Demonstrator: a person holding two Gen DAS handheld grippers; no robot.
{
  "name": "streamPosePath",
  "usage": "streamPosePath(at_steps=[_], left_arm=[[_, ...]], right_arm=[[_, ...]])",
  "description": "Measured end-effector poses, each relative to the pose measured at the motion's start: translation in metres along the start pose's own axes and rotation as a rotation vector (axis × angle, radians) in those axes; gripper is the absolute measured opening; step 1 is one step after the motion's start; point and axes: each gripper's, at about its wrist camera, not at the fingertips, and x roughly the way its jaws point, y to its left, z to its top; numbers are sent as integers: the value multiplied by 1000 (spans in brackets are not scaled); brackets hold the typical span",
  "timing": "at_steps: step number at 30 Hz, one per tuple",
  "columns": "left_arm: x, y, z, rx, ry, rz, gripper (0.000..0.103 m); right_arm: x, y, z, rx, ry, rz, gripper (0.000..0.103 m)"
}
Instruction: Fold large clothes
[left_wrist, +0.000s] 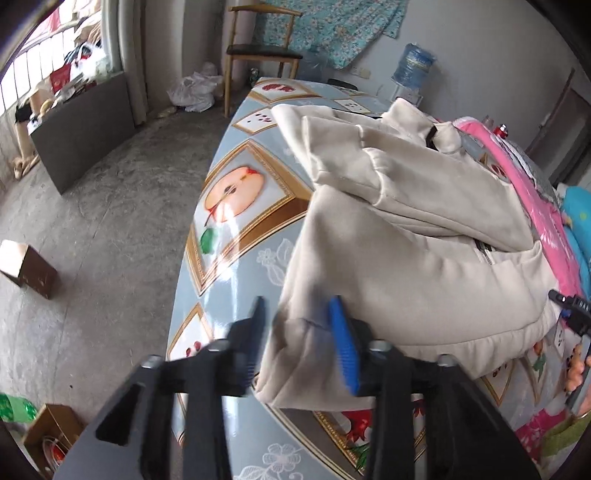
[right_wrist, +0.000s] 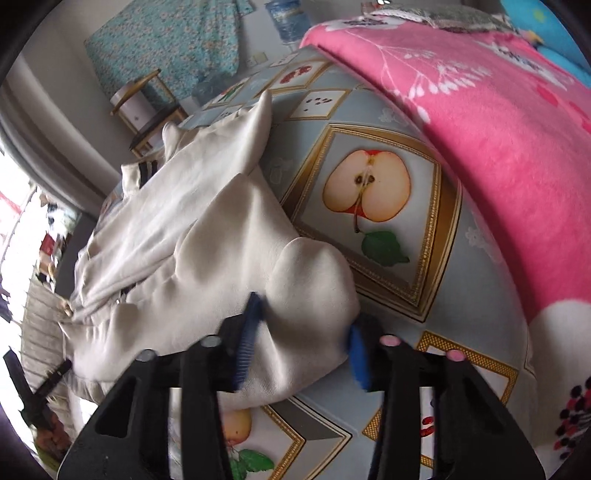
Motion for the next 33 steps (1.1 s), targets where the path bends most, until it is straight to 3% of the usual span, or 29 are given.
streamPosePath(at_steps=[2, 6, 11, 12, 13, 15, 18, 20, 21, 23, 25, 27, 30, 32, 33], left_arm=[[-5, -7, 2, 35, -29, 41, 14], [-18, -7, 10, 32, -92, 50, 12], [15, 4, 13, -6, 16, 48, 15], [12, 4, 14, -4, 11, 51, 16], [9, 3, 15, 2, 6, 52, 17], [-2, 2, 16, 15, -24, 63, 18], [-20, -4, 19, 50, -84, 103, 19], [-30, -15, 21, 82, -110, 50, 20], [-32, -23, 22, 102, -106, 16, 22], [-27, -48, 21, 163, -56, -77, 42], [-12, -74, 17, 227, 11, -119, 57], [6, -98, 9, 303, 62, -66, 58], [23, -119, -1, 384, 41, 56, 57], [27, -124, -4, 398, 8, 89, 48], [28, -124, -5, 405, 5, 100, 43]], right_arm=[[-7, -3, 2, 21, -14, 10, 16], [-24, 5, -1, -1, -78, -27, 13], [-1, -16, -4, 106, -28, 1, 15], [-3, -18, -3, 110, -24, 5, 21], [-8, -16, -1, 103, -27, -15, 34], [-24, -11, 2, 64, -72, -88, 49], [-51, -2, 4, 22, -133, -131, 51], [-64, 15, 5, -29, -161, -99, 54], [-66, 26, 5, -62, -162, -75, 60], [-60, 60, 3, -159, -129, 18, 68], [-42, 94, -3, -256, -55, 119, 72], [-16, 130, -13, -362, 28, 167, 72], [18, 166, -23, -463, 81, 141, 71], [39, 177, -26, -476, 121, 138, 56], [46, 179, -29, -487, 142, 126, 35]])
